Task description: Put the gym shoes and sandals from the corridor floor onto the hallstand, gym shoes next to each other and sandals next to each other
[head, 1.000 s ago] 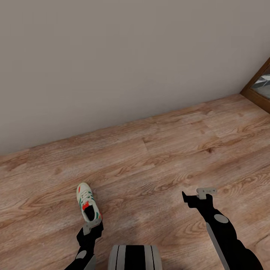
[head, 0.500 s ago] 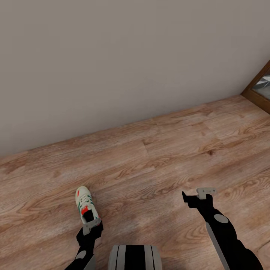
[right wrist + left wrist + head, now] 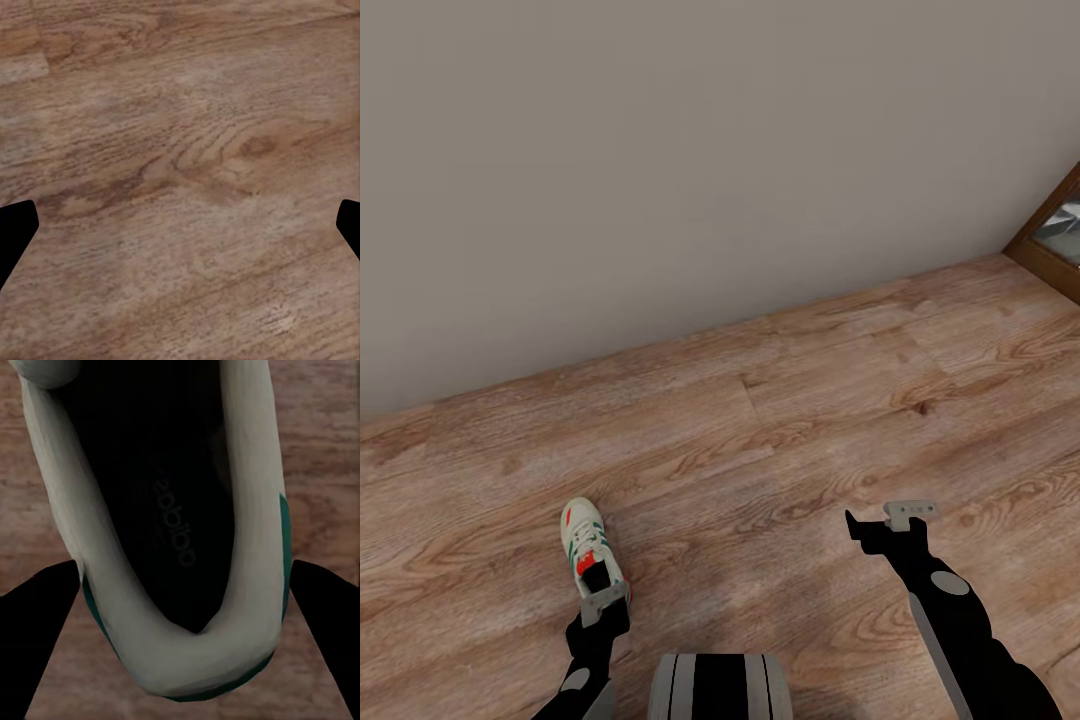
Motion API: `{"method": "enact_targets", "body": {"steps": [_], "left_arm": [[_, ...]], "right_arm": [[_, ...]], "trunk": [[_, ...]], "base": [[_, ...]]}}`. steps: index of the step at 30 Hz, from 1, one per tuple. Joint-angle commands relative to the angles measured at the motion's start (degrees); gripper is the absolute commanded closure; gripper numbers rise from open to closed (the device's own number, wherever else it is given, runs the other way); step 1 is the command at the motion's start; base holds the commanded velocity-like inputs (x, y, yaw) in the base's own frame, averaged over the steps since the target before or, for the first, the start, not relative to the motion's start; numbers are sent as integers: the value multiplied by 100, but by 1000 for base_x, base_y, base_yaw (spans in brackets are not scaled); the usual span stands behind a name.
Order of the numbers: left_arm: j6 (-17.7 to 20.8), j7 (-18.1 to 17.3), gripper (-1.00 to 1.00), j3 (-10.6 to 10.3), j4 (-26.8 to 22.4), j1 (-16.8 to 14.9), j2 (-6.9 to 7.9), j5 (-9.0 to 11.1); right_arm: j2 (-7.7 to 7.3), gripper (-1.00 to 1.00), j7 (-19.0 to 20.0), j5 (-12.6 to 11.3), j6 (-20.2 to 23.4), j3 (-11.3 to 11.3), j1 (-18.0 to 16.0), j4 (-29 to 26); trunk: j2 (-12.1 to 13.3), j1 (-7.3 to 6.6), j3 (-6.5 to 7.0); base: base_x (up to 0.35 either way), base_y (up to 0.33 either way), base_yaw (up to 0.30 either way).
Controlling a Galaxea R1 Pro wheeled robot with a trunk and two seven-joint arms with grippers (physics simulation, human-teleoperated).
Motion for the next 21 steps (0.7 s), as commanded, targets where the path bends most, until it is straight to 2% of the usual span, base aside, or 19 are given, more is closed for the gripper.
{"method": "enact_targets", "body": {"steps": [1,21], "left_arm": [[-18,7,100,14,4,-2,-2,11],[-19,-9,100,22,-4,-1,-2,16]], "right_arm": [[-1,-100,-1,0,31,1,-2,-8],[-1,-100,-1,0,38,9,-2,-8]], "trunk": [[-1,-1,-3],[-1,-1,-3]], "base": [[0,0,0],[0,0,0]]}}
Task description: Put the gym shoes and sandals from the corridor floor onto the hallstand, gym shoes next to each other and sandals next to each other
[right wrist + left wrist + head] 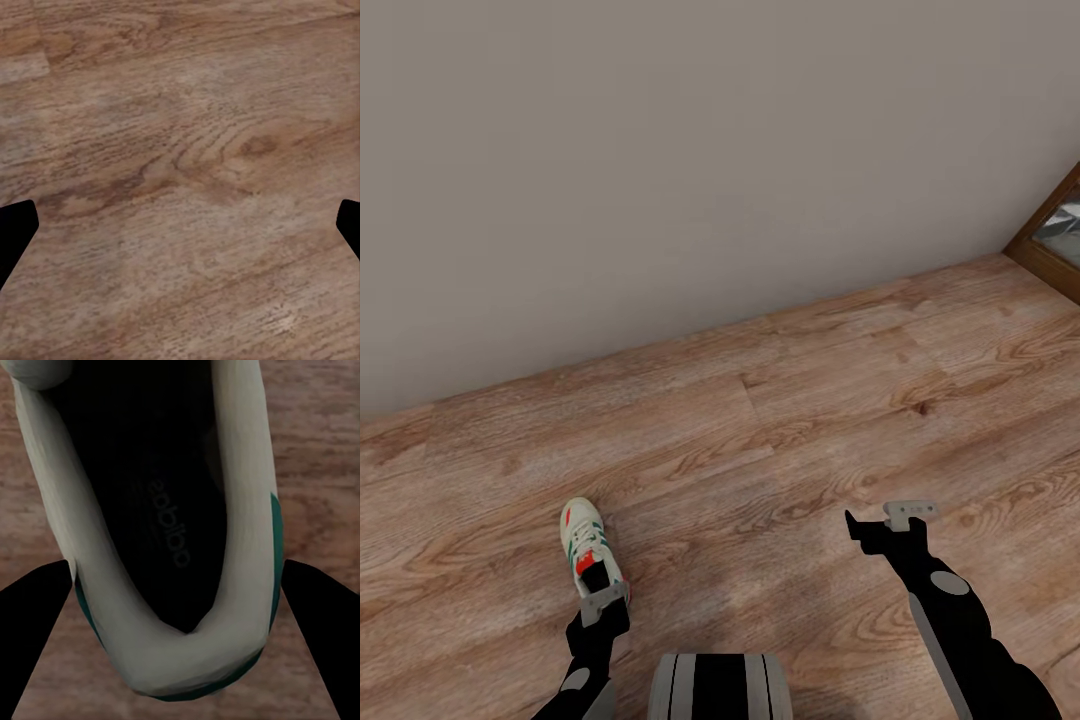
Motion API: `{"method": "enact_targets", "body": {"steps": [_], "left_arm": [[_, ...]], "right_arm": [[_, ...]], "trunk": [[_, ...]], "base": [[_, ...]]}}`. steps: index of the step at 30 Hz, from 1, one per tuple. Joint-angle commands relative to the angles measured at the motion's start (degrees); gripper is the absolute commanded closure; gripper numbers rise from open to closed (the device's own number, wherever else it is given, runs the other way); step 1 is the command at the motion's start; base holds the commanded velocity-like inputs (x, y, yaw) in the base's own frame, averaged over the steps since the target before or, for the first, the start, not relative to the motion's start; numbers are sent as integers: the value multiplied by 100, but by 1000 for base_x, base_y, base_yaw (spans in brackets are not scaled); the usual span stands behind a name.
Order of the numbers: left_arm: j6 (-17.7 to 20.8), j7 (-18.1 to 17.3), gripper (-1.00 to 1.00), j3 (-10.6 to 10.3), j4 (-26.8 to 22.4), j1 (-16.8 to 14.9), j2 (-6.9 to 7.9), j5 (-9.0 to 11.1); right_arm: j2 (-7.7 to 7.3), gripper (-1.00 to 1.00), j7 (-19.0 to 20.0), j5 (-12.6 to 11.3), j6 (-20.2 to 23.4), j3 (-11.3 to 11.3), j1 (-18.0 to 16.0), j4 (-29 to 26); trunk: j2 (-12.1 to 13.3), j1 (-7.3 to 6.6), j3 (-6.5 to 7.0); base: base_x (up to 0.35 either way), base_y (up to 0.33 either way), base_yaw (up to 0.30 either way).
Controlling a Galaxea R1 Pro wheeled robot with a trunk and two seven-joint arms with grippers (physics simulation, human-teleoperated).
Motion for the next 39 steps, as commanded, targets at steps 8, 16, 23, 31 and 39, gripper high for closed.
{"method": "enact_targets", "body": {"steps": [8,16,23,31,39], "left_arm": [[-17,0,100,17,5,-2,-4,19],[-17,-15,100,18,5,-2,-2,19],[-17,-25,100,19,5,-2,-2,19],[-17,-27,100,19,5,-5,-2,19],[-17,-27,100,11,5,-2,-2,19]], "right_arm": [[-1,-100,-1,4,36,1,-2,-164],[-1,-100,-1,3,41,1,-2,-166],[-1,-100,-1,0,41,3,-2,-166],[-1,-100,-1,7,37,2,-2,-169],[-3,-100,-1,14,33,1,-2,-168]], "trunk": [[-1,-1,-3],[-1,-1,-3],[-1,-1,-3],[7,-16,130],[18,-37,307]], "base": [[0,0,0],[0,0,0],[0,0,0],[0,0,0],[0,0,0]]}}
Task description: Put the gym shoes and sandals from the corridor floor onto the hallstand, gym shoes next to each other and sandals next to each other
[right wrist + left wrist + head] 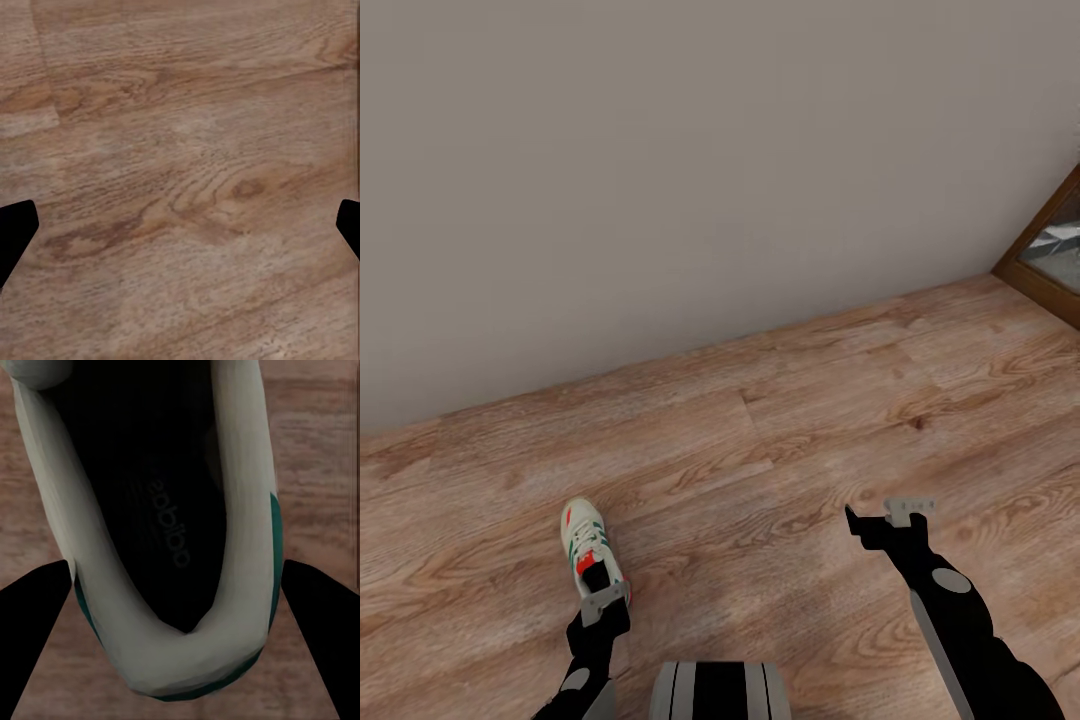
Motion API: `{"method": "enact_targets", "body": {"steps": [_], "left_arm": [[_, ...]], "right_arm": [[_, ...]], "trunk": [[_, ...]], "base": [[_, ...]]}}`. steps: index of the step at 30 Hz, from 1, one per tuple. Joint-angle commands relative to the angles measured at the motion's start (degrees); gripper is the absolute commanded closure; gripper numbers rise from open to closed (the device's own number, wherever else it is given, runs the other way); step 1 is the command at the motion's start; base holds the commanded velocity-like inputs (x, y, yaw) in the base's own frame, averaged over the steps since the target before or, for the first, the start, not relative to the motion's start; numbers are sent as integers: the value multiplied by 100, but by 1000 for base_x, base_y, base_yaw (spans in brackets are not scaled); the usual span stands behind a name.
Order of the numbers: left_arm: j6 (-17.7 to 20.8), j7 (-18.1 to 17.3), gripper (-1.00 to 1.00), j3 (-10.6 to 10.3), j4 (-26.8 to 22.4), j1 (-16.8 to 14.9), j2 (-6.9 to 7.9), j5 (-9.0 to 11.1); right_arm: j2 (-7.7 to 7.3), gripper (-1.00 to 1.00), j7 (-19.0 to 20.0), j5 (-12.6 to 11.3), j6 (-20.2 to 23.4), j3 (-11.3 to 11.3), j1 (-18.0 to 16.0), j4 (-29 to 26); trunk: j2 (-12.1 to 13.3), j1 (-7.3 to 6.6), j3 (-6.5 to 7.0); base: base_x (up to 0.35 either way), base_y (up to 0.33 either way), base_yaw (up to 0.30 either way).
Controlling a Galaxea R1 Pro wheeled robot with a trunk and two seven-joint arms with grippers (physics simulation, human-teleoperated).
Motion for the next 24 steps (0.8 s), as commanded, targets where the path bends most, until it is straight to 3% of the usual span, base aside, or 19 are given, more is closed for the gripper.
{"method": "enact_targets", "body": {"steps": [1,18,24], "left_arm": [[-18,8,100,11,3,-2,-3,13],[-7,-53,100,2,3,6,3,-11],[25,-260,100,2,3,7,78,-384]], "right_arm": [[-1,-100,-1,2,31,1,-2,-7],[-9,-100,-1,30,28,8,11,32],[-9,-100,-1,49,13,9,23,140]], "trunk": [[0,-3,19],[23,-47,504],[31,-63,690]], "base": [[0,0,0],[0,0,0],[0,0,0]]}}
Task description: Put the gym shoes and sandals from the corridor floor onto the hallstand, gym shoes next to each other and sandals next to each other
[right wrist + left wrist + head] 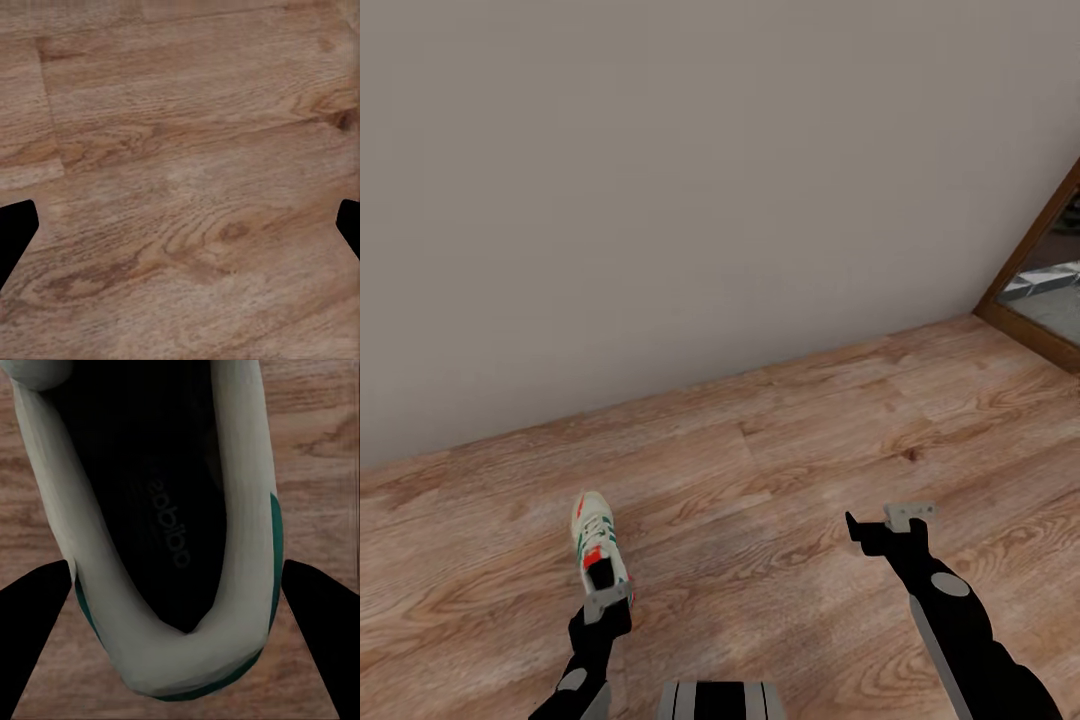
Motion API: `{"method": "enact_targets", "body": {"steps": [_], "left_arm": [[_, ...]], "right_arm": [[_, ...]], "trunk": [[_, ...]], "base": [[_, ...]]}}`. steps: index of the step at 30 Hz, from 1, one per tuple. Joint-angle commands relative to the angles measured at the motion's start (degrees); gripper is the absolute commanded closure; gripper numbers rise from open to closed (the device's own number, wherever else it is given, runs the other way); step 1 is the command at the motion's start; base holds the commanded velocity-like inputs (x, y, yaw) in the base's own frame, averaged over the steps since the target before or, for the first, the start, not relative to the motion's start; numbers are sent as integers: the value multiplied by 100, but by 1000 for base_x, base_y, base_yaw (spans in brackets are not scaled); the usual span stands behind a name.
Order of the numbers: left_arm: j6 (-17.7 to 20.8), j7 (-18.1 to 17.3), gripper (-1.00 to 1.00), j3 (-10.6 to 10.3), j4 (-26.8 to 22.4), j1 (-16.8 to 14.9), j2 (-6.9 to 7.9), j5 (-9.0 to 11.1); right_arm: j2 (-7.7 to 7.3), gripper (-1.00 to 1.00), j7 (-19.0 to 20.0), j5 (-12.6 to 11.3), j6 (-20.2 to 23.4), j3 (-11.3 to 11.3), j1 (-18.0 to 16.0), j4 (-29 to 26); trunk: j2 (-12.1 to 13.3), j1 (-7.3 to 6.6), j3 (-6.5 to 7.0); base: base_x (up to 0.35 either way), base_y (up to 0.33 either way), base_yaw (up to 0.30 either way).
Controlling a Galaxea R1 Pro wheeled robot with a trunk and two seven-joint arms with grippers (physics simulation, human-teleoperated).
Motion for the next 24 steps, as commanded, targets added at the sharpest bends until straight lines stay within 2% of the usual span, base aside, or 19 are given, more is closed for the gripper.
{"method": "enact_targets", "body": {"steps": [1,3,5,6,7,8,9,10,11,12,13,14,17,24], "left_arm": [[-8,-59,100,15,8,-2,51,-144],[-5,-95,100,17,7,-2,109,-308],[-26,-135,100,20,7,4,230,-507],[-35,-147,100,20,10,8,286,-558],[-45,-157,100,21,18,23,345,-609],[-47,-159,100,21,19,37,358,-620],[-52,-162,100,20,18,76,377,-639],[-59,-165,100,21,13,157,390,-656],[-66,-166,100,23,12,214,397,-662],[-71,-165,100,24,12,247,400,-665],[-257,-159,100,57,13,416,407,-662],[-573,-154,100,74,18,550,407,-643],[-880,-134,100,82,15,784,403,-633],[-990,-123,100,91,-256,1168,409,-637]], "right_arm": [[-1,-100,-1,6,17,1,2,100],[-1,-100,5,6,4,1,4,228],[-6,-100,12,6,-84,-2,11,520],[-14,-100,14,6,-206,-4,14,711],[-28,-100,7,6,-533,-5,31,1067],[-32,-100,5,6,-692,-6,43,1208],[-38,-100,3,6,-1065,-8,64,1506],[-51,-100,-1,6,-1722,-12,95,1998],[-58,-100,-4,6,-2160,-13,116,2337],[-61,-100,-5,6,-2370,-14,125,2514],[-68,-100,-18,-5,-3239,-15,147,3403],[-66,-100,-23,-17,-3809,-16,154,4021],[-69,-100,-26,-37,-4615,-27,157,4772],[-64,-100,-20,-46,-5638,-250,158,5813]], "trunk": [[0,-3,28],[3,-8,90],[6,-13,153],[7,-16,184],[8,-19,215],[10,-21,246],[11,-24,277],[12,-26,309],[14,-29,340],[15,-32,371],[16,-34,402],[18,-37,433],[22,-44,527],[31,-62,745]], "base": [[0,0,0],[0,0,0],[0,0,0],[0,0,0],[0,0,0],[0,0,0],[0,0,0],[0,0,0],[0,0,0],[0,0,0],[0,0,0],[0,0,0],[0,0,0],[0,0,0]]}}
